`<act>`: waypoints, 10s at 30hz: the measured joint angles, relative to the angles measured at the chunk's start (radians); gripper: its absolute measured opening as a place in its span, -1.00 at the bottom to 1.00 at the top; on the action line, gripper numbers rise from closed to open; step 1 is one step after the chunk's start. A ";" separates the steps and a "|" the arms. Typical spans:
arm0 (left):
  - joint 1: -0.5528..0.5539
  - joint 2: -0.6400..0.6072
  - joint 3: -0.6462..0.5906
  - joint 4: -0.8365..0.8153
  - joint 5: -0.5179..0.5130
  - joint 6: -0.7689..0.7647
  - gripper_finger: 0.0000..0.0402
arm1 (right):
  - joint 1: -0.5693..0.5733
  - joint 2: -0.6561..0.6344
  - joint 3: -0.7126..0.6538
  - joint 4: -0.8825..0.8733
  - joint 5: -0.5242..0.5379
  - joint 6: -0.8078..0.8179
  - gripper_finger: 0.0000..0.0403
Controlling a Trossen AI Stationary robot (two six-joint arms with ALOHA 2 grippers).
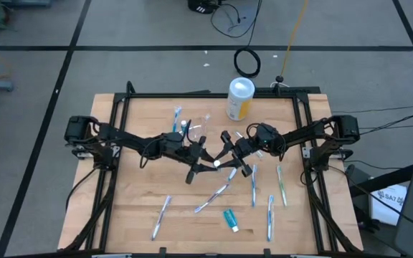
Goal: Pick & Place toothbrushing station
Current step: Put the blue mouthwash into the transparent organizer, then put the green toothbrush into the transparent organizer
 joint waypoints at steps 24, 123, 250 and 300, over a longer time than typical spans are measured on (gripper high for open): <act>0.000 0.000 0.000 -0.054 -0.141 -0.036 -0.41 | -0.010 -0.133 -0.039 -0.067 -0.010 0.007 -0.23; -0.039 -0.157 0.000 -0.072 -0.550 -0.037 -0.41 | 0.026 -0.100 -0.071 -0.205 0.514 -0.100 -0.55; 0.209 -0.201 0.000 -0.842 -0.811 -0.527 -0.48 | -0.028 -0.101 -0.071 -0.524 0.462 -0.128 -0.35; 0.101 -0.273 0.000 -0.658 -0.523 -0.385 -0.29 | -0.088 -0.155 -0.070 -0.880 0.544 -0.151 -0.34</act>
